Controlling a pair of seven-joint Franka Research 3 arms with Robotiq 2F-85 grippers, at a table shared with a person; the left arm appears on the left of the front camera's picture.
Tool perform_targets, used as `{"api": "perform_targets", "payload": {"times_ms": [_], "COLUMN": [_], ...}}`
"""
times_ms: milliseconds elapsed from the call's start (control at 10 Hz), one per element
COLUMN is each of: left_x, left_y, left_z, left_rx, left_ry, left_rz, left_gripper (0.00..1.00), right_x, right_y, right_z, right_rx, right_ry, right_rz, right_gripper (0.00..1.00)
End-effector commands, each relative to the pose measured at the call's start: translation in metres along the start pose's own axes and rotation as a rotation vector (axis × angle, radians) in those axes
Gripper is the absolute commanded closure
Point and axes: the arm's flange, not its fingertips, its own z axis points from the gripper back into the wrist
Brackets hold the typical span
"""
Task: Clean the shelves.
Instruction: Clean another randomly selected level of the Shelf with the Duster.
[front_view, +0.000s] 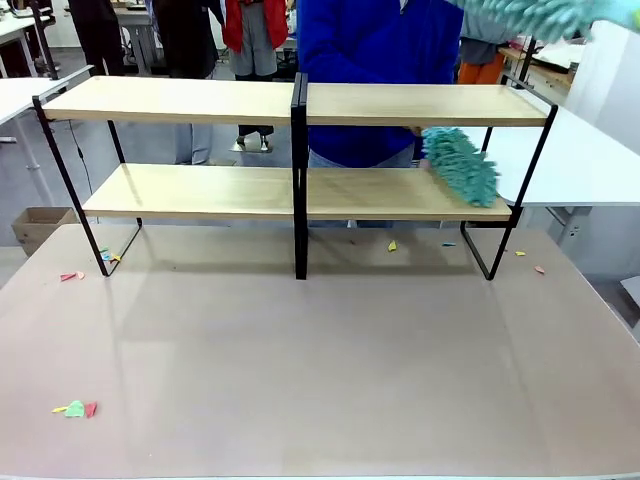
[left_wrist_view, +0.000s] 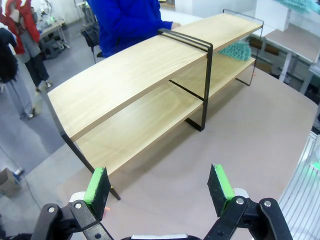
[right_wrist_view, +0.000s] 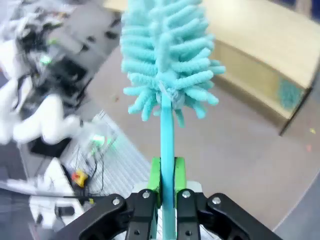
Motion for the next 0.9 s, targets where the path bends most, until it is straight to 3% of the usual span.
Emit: {"api": "perform_targets", "payload": {"times_ms": [0,200,400,500,600,800], "left_x": [-0.001,-0.001,-0.001,-0.001,-0.001,-0.001], "left_y": [0.001,0.001,0.001,0.001,0.001,0.001], "left_z": [-0.001,-0.001,-0.001,-0.001,-0.001,-0.001], "left_rx": [-0.003,-0.003,-0.003,-0.003,-0.003,-0.003], "left_ry": [-0.001,-0.001,-0.001,-0.001,-0.001,-0.001], "left_rz": [0.004,0.004,0.004,0.004,0.004,0.004], "left_gripper": [0.00,0.00,0.00,0.00,0.00,0.00], "right_x": [-0.041,-0.087,-0.123,-0.129,-0.117,-0.117], "right_y": [-0.020,-0.038,-0.052,-0.059,-0.048,-0.048], "right_z": [0.032,0.057,0.080,0.078,0.080,0.080], "right_rx": [0.268,0.314,0.324,0.296,0.276,0.276], "right_ry": [0.052,-0.008,-0.189,-0.279,-0.072,-0.072], "right_rz": [0.346,0.475,0.646,0.580,0.573,0.573], "right_gripper": [0.88,0.88,0.88,0.88,0.88,0.88]}}
